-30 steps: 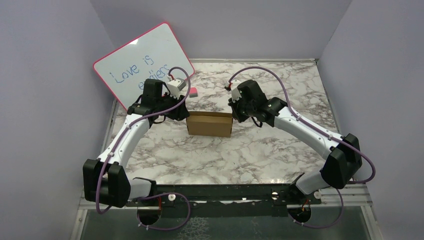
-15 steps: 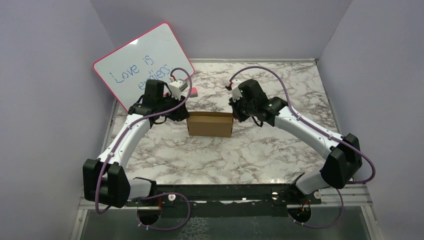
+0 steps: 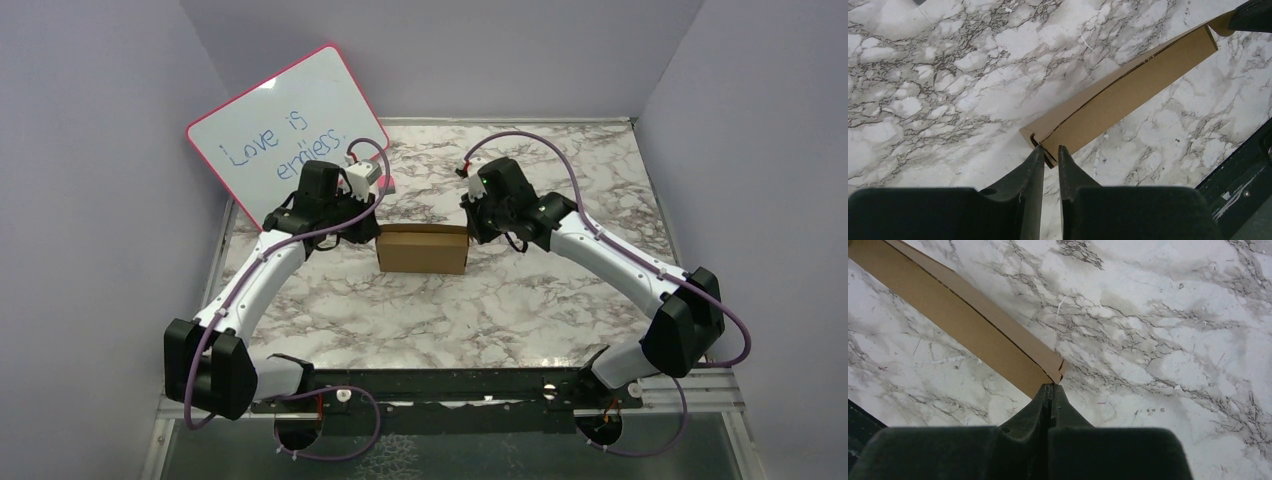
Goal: Fold the paper box
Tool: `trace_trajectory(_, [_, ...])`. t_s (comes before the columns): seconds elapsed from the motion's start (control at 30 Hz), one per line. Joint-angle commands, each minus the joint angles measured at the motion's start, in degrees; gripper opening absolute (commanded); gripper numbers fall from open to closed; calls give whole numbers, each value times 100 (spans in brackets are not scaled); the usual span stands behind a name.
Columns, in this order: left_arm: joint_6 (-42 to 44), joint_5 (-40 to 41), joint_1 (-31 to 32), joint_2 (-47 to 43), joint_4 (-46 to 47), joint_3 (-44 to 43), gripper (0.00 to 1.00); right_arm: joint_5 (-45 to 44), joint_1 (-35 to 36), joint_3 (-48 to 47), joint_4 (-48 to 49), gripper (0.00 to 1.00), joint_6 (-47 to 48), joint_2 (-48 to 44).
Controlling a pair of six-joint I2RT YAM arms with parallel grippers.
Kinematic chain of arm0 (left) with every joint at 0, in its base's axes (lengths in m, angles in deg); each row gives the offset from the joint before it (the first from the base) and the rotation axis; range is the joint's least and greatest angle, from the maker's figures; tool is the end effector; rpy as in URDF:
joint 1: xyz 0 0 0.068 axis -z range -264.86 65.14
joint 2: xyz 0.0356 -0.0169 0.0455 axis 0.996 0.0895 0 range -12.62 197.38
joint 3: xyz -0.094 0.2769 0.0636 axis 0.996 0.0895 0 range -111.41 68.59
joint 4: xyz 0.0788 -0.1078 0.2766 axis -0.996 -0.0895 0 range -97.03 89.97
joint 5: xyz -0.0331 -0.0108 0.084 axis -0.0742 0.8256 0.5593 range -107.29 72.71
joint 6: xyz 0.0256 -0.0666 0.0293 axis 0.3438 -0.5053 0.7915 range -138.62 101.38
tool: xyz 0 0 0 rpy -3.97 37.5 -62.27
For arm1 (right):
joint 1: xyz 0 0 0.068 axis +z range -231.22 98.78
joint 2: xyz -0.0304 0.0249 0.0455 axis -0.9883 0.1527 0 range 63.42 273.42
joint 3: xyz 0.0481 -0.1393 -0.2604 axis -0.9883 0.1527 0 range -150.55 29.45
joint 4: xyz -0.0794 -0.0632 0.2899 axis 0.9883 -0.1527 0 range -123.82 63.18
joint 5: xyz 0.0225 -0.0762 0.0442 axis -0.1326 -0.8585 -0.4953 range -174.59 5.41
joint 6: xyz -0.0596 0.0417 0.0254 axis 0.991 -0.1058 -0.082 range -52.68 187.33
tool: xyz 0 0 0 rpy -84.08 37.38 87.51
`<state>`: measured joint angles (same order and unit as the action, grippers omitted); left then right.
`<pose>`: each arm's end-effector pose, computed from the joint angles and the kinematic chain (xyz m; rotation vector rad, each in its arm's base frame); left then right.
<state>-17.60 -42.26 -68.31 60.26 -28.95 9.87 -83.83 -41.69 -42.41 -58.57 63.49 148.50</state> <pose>0.3092 -0.1208 0.2870 0.5724 2.2499 -0.6425 0.3026 0.2508 0.2964 -0.7381 2.2718 0.3805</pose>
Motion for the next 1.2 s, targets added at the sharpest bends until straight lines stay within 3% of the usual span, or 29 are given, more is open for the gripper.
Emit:
trace_trajectory(0.0, [-301, 85, 270, -118, -8, -158, 15, 303, 29, -175, -32, 1, -468, 56])
trace_trajectory(0.57, [-408, 351, 506, -100, 77, -234, 11, -433, 130, -457, -420, 1, -1904, 287])
trace_trajectory(1.17, [-453, 328, 549, -203, 124, -142, 10, -1424, 403, -39, -123, 1, -2218, 220])
